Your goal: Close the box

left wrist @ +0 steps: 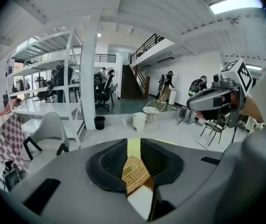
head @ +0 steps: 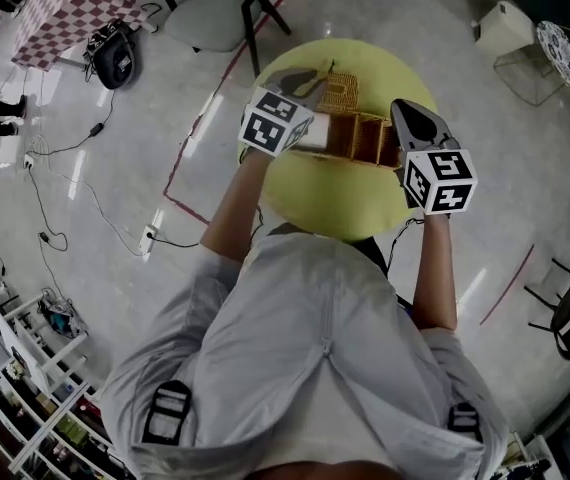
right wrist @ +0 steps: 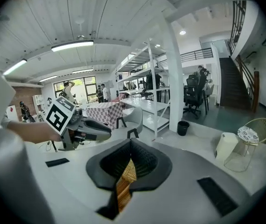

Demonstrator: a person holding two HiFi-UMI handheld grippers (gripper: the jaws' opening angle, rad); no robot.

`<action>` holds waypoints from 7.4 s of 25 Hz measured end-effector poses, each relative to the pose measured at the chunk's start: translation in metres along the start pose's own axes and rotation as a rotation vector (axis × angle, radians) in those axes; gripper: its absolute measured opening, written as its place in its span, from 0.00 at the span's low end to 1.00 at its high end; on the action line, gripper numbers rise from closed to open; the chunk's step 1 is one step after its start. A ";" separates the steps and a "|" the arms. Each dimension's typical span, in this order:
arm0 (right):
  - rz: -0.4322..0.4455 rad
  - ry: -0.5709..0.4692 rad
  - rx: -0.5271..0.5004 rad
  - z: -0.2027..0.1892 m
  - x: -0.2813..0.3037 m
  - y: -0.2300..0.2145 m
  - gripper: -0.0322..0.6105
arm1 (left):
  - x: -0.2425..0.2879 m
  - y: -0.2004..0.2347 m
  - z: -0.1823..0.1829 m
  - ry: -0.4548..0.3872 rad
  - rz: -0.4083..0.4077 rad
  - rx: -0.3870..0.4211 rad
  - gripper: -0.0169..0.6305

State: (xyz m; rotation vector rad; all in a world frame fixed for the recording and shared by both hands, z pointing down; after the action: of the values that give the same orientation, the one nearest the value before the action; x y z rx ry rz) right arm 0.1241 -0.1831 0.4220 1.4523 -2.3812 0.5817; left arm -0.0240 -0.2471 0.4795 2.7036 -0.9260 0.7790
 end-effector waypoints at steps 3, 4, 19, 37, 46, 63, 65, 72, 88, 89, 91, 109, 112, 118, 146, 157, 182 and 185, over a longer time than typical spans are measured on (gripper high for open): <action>0.026 0.032 -0.001 -0.003 0.012 -0.018 0.09 | 0.029 0.004 -0.005 0.051 0.001 -0.017 0.20; 0.034 0.040 0.000 -0.006 0.016 -0.025 0.09 | 0.039 0.005 -0.008 0.070 0.006 -0.020 0.20; 0.090 0.140 0.080 -0.042 0.076 -0.091 0.09 | 0.167 0.061 -0.073 0.365 0.008 -0.104 0.20; 0.089 0.165 0.180 -0.076 0.086 -0.122 0.09 | 0.224 0.072 -0.120 0.594 0.013 -0.179 0.12; 0.100 0.160 0.172 -0.077 0.085 -0.120 0.09 | 0.217 0.071 -0.114 0.553 0.025 -0.189 0.10; 0.139 0.110 0.092 -0.047 0.054 -0.078 0.09 | 0.139 0.059 -0.064 0.345 0.082 -0.222 0.09; 0.143 0.102 0.077 -0.044 0.048 -0.071 0.09 | 0.128 0.057 -0.055 0.311 0.089 -0.223 0.09; 0.147 0.075 0.043 -0.037 0.025 -0.048 0.09 | 0.087 0.036 -0.035 0.205 0.100 -0.226 0.09; 0.167 0.026 -0.042 -0.018 -0.010 0.010 0.09 | 0.003 -0.024 -0.033 0.085 0.070 -0.246 0.09; 0.167 0.024 -0.045 -0.018 -0.011 0.012 0.09 | -0.001 -0.028 -0.033 0.078 0.069 -0.248 0.09; 0.168 0.025 -0.049 -0.019 -0.011 0.016 0.09 | -0.008 -0.034 -0.035 0.072 0.065 -0.243 0.09; 0.178 0.093 -0.058 -0.055 -0.020 0.053 0.09 | -0.042 -0.089 -0.113 0.126 -0.009 -0.393 0.09; 0.178 0.099 -0.057 -0.061 -0.019 0.056 0.09 | -0.039 -0.091 -0.129 0.147 -0.014 -0.418 0.09; 0.169 0.107 -0.048 -0.069 -0.019 0.059 0.09 | -0.031 -0.095 -0.160 0.204 -0.019 -0.449 0.09; 0.142 0.032 -0.065 -0.009 0.003 0.020 0.09 | -0.057 -0.012 -0.078 0.144 0.062 -0.086 0.13; 0.076 -0.137 -0.269 0.090 -0.015 0.013 0.09 | -0.108 0.030 0.056 -0.173 0.254 0.045 0.07; 0.073 -0.218 -0.392 0.129 -0.038 0.039 0.08 | -0.147 -0.001 0.116 -0.340 0.291 0.163 0.07; 0.069 -0.219 -0.392 0.126 -0.038 0.038 0.09 | -0.146 -0.005 0.114 -0.344 0.288 0.171 0.07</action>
State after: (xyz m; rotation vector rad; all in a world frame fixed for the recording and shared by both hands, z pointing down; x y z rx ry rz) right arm 0.1023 -0.1980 0.2877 1.3173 -2.5314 -0.0386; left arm -0.0703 -0.2046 0.3056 2.9511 -1.4090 0.4597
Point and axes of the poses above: the fingertips, and each gripper's own axes: x forward along the fingers, y to its left, z out of its top, the point moved 3 cm from there along -x, backward along the fingers, and after that the axes turned 5 degrees about x, right-handed, at the moved point
